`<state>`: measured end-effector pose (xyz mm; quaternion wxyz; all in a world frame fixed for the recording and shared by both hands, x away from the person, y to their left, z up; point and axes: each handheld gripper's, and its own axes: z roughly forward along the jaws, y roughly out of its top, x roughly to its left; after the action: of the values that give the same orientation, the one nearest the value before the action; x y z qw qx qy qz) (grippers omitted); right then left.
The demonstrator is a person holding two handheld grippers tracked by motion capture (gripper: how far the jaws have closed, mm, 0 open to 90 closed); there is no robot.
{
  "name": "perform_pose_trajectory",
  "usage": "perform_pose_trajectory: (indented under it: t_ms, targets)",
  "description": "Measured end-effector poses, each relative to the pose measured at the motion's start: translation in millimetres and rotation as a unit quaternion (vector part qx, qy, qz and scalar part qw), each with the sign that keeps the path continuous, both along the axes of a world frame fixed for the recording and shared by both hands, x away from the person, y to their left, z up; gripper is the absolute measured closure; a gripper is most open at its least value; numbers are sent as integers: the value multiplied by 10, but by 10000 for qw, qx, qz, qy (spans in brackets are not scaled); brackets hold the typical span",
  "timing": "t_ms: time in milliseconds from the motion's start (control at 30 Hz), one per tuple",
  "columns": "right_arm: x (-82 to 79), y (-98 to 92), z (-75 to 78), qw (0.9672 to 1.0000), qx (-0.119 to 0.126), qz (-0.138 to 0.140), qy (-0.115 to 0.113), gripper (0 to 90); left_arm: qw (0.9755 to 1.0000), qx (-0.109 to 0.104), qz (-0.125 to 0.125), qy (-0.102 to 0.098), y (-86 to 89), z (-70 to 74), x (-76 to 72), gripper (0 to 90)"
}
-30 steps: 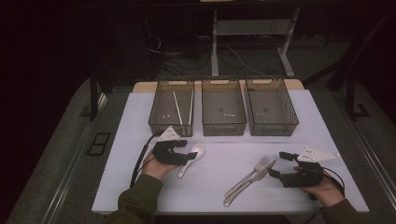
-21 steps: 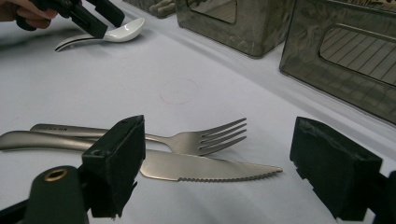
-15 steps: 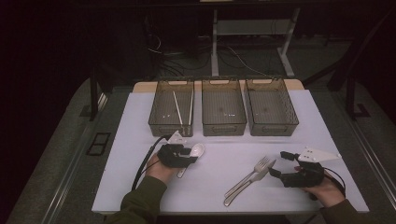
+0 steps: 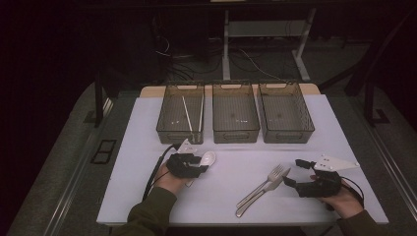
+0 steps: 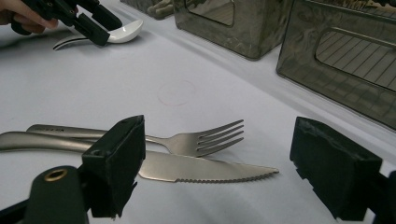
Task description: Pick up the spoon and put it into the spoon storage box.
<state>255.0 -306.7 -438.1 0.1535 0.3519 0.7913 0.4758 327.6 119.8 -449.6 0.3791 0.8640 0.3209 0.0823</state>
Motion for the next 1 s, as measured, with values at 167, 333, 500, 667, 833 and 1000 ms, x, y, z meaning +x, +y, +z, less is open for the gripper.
perform_pose_trajectory:
  t_ms: [167, 333, 500, 667, 833, 1000]
  targets:
    - [-2, -3, 2, 10000, -4, -13, 0, 179, 9998, 128, 41, -136, -13, 3, -18, 617]
    - [0, -2, 4, 10000, -9, -11, -17, 179, 9997, 175, 54, -149, -17, 10, -29, 640]
    - [0, -1, 4, 10000, -1, -15, -9, 179, 9999, 144, 36, -74, 16, 17, -15, 678]
    - [-2, 2, 5, 10000, 11, -6, -12, 179, 10000, 37, 53, 18, 55, 15, 8, 709]
    - [-3, -1, 9, 10000, 46, -16, -19, 179, 9998, -32, 125, 133, 147, 9, 50, 821]
    - [-2, -1, 9, 10000, 51, -15, -27, 179, 9998, 2, 139, 164, 139, 20, 55, 825]
